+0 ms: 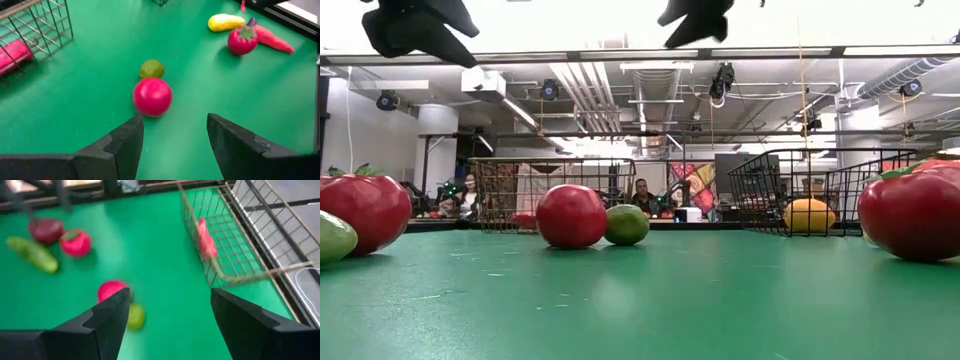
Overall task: Sort produce into baskets
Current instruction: Put the left tomato into the black wire basket
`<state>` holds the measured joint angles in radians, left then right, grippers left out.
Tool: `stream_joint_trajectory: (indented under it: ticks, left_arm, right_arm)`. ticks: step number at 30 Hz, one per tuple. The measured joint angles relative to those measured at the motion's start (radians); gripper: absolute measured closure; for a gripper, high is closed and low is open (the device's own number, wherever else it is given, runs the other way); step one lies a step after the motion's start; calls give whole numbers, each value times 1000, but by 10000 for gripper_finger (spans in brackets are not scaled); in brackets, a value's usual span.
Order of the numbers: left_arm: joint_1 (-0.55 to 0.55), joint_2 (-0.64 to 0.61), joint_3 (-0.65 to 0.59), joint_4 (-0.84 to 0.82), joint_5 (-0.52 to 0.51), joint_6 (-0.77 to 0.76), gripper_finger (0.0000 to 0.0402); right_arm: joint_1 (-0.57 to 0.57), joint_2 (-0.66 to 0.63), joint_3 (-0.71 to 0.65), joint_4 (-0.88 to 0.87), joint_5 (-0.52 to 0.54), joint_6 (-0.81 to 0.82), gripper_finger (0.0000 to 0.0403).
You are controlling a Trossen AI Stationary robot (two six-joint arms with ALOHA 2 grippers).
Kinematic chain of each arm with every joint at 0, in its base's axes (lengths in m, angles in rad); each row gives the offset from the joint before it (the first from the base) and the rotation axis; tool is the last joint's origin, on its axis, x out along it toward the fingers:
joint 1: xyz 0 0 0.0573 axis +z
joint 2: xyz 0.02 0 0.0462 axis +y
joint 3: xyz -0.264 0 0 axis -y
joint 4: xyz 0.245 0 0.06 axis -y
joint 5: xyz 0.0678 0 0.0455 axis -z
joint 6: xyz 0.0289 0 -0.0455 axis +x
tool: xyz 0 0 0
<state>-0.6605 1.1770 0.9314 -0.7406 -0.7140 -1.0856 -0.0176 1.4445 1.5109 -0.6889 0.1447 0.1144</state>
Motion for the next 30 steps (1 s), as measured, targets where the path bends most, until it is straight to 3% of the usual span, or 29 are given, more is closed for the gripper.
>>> stream_joint_trajectory:
  ticks: [6, 13, 20, 30]
  left_arm:
    - [0, 0, 0, 0, 89, -24, 194]
    - [-10, 12, -9, -5, 213, 39, 146]
    - [-47, 107, -10, -38, 247, 44, 98]
    - [-60, 222, -10, -176, 292, -7, 93]
  right_arm:
    - [189, -74, -50, -100, 118, 70, 130]
    - [332, -126, -140, -77, 174, 165, 124]
    - [378, -137, -224, -60, 231, 245, 119]
    - [386, -140, -269, -24, 234, 271, 113]
